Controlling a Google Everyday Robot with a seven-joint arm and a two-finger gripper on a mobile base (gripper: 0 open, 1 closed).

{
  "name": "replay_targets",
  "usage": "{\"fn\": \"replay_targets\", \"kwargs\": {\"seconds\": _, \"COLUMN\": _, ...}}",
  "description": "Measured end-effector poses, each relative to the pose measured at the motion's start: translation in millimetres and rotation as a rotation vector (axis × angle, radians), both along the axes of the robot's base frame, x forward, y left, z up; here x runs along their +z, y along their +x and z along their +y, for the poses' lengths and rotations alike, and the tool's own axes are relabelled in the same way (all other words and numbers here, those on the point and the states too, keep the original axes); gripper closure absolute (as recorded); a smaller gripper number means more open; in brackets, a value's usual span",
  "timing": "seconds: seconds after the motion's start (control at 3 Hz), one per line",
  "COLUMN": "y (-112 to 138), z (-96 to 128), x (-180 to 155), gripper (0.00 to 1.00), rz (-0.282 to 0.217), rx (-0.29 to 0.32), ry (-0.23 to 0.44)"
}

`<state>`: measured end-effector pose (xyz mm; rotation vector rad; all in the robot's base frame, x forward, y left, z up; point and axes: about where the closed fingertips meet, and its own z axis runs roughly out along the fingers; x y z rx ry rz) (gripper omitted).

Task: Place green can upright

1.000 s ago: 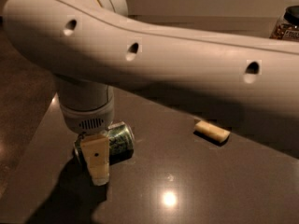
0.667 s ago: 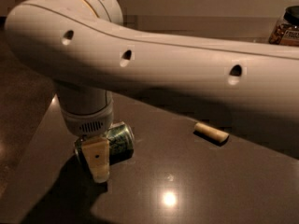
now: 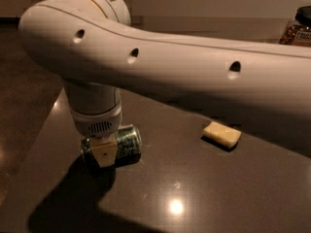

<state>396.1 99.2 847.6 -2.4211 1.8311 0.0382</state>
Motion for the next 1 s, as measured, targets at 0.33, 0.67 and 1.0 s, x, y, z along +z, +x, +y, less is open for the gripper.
{"fn": "replay_targets", "kwargs": {"seconds": 0.33, "y": 17.9, "z": -20.8, "x": 18.2, "gripper": 0.9, "rz": 0.037, "rx": -0.045, "ry": 0.071}}
{"fn": "replay_targets", "kwargs": {"seconds": 0.67, "y": 38.9, "z": -40.2, "x": 47.2, "gripper": 1.0, "rz": 0.082, "rx": -0.072, "ry": 0.221}}
{"fn": "replay_targets", "kwargs": {"seconds": 1.0, "y": 45.7, "z": -51.8, "x": 76.9, "gripper": 1.0, "rz": 0.136, "rx": -0.052, "ry": 0.415}}
